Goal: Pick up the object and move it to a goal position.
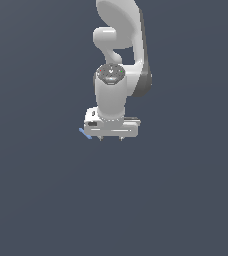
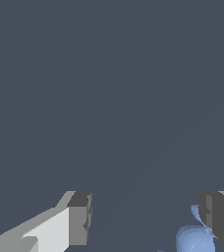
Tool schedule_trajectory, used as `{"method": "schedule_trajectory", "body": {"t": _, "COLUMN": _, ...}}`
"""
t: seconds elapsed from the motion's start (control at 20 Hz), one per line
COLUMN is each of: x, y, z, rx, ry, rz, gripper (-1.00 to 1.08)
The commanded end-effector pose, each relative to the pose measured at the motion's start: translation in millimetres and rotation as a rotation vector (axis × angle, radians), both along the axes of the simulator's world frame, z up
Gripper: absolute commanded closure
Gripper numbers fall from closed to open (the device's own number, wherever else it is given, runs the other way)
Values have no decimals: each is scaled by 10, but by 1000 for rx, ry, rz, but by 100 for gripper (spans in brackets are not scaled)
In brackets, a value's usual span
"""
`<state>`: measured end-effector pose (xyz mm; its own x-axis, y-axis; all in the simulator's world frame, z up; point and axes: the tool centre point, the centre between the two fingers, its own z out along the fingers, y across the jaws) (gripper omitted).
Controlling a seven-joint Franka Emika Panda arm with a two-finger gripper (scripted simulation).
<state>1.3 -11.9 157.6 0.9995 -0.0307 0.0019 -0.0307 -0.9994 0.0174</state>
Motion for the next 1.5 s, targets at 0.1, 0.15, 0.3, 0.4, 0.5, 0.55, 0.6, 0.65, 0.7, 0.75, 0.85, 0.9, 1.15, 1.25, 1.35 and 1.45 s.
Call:
{"method": "schedule_trajectory", "body": {"t": 0.1, "x": -31, "y": 5, "z": -65, "rx": -7, "ry": -1, "rz": 12, "gripper": -60}}
{"method": "schedule_trajectory", "body": {"t": 0.15, "x": -44, "y": 6, "z": -91, "rx": -10, "ry": -1, "rz": 17, "gripper": -60}}
{"method": "schedule_trajectory", "body": {"t": 0.3, "x": -95, "y": 8, "z": -190, "rx": -21, "ry": -3, "rz": 36, "gripper": -60}}
{"method": "schedule_trajectory", "body": {"t": 0.4, "x": -141, "y": 8, "z": -273, "rx": -31, "ry": -4, "rz": 53, "gripper": -60}}
{"method": "schedule_trajectory", "body": {"t": 0.5, "x": -198, "y": 6, "z": -369, "rx": -44, "ry": -7, "rz": 73, "gripper": -60}}
{"method": "schedule_trajectory", "body": {"t": 0.55, "x": -231, "y": 4, "z": -420, "rx": -51, "ry": -8, "rz": 85, "gripper": -60}}
{"method": "schedule_trajectory", "body": {"t": 0.6, "x": -267, "y": 0, "z": -473, "rx": -58, "ry": -9, "rz": 97, "gripper": -60}}
{"method": "schedule_trajectory", "body": {"t": 0.65, "x": -306, "y": -4, "z": -528, "rx": -67, "ry": -11, "rz": 110, "gripper": -60}}
{"method": "schedule_trajectory", "body": {"t": 0.7, "x": -347, "y": -10, "z": -585, "rx": -76, "ry": -13, "rz": 124, "gripper": -60}}
{"method": "schedule_trajectory", "body": {"t": 0.75, "x": -392, "y": -17, "z": -642, "rx": -85, "ry": -15, "rz": 139, "gripper": -60}}
{"method": "schedule_trajectory", "body": {"t": 0.85, "x": -490, "y": -37, "z": -756, "rx": -106, "ry": -19, "rz": 171, "gripper": -60}}
{"method": "schedule_trajectory", "body": {"t": 0.9, "x": -541, "y": -50, "z": -809, "rx": -117, "ry": -22, "rz": 188, "gripper": -60}}
{"method": "schedule_trajectory", "body": {"t": 1.15, "x": -798, "y": -128, "z": -1026, "rx": -173, "ry": -36, "rz": 271, "gripper": -60}}
{"method": "schedule_trajectory", "body": {"t": 1.25, "x": -902, "y": -167, "z": -1091, "rx": -197, "ry": -43, "rz": 305, "gripper": -60}}
{"method": "schedule_trajectory", "body": {"t": 1.35, "x": -1004, "y": -210, "z": -1143, "rx": -221, "ry": -51, "rz": 339, "gripper": -60}}
{"method": "schedule_trajectory", "body": {"t": 1.45, "x": -1106, "y": -254, "z": -1182, "rx": -246, "ry": -59, "rz": 374, "gripper": -60}}
